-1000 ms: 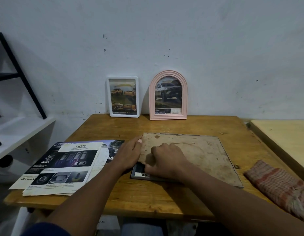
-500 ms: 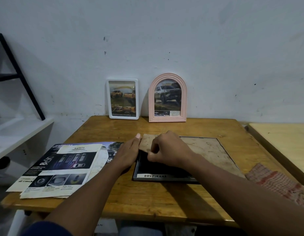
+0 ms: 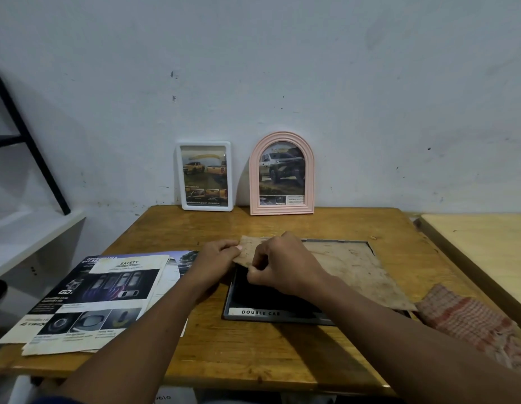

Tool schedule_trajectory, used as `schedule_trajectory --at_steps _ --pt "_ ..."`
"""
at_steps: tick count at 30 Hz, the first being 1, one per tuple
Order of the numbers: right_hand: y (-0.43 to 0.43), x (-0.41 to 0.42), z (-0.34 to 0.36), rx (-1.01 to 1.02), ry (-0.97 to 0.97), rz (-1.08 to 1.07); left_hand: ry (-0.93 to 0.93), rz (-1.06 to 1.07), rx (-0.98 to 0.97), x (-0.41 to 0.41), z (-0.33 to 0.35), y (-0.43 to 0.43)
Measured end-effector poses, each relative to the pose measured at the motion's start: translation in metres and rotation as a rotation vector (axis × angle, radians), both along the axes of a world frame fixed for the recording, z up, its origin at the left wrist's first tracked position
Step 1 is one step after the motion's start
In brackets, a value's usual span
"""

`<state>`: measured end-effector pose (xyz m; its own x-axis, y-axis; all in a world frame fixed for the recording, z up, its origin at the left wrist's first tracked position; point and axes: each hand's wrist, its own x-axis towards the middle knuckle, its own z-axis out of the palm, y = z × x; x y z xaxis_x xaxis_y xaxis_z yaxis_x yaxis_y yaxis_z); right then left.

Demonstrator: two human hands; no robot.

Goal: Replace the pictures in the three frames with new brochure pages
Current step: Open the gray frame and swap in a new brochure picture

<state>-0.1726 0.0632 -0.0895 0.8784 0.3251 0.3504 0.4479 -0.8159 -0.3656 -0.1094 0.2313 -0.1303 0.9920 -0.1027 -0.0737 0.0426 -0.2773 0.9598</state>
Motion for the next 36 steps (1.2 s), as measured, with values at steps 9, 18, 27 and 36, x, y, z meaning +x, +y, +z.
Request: schedule_trajectory --at_steps 9,18,27,36 --pt "-0.003 0.011 0.006 -0.015 0.030 -0.027 0.001 0.084 -0.120 0.003 0.002 0.005" --pt "-0.148 0.010 -0.013 -0.121 0.491 -0.774 -0.045 0.126 -0.132 0.006 -0.003 0.002" --pt "-0.150 0.003 -0.024 0.083 0.498 -0.761 -0.045 0.167 -0.243 0.012 0.001 -0.008" --pt "-0.134 0.012 -0.029 0.305 0.572 -0.704 0.109 0.254 -0.443 0.021 0.006 0.028"
